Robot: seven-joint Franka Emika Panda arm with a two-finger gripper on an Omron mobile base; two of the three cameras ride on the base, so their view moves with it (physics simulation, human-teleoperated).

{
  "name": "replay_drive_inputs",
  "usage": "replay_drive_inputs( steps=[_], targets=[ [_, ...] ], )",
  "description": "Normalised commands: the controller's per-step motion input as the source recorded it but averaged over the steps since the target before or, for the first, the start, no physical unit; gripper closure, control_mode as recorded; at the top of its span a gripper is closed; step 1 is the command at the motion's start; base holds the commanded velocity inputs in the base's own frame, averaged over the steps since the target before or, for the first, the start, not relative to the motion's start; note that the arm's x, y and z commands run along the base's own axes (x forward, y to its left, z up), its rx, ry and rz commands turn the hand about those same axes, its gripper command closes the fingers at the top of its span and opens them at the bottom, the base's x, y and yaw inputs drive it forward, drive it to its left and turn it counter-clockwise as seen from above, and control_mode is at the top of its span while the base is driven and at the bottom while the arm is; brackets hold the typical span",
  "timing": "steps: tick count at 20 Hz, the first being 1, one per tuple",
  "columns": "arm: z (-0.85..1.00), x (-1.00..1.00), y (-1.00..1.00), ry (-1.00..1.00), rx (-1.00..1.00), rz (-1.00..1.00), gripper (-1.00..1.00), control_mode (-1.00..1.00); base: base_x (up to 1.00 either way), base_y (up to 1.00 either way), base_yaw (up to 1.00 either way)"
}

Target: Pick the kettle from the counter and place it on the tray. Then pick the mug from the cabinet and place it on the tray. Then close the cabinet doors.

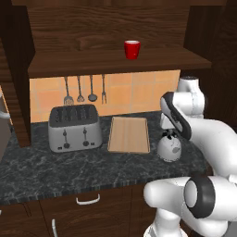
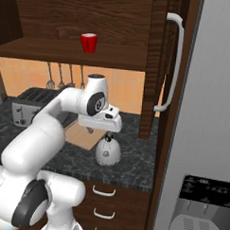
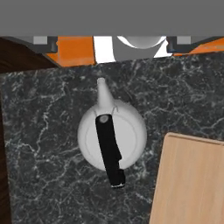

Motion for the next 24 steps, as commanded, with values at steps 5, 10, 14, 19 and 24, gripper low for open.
replay_drive_inputs(
  steps=[5, 10, 14, 19, 24],
  targets=[
    [-0.3, 0.34, -0.14, 0.04, 0.0, 0.0, -1.0, -1.0, 0.0, 0.0, 0.0],
    [-0.35, 0.37, -0.08, 0.02, 0.0, 0.0, -1.0, -1.0, 0.0, 0.0, 0.0],
    [-0.33, 0.33, -0.16, 0.01, 0.04, 0.01, -1.0, -1.0, 0.0, 0.0, 0.0],
    [-0.31, 0.34, -0.07, 0.0, 0.04, 0.04, -1.0, -1.0, 0.0, 0.0, 0.0],
    [-0.27, 0.1, 0.02, 0.0, 0.0, 0.0, -1.0, -1.0, 0.0, 0.0, 0.0]
  ],
)
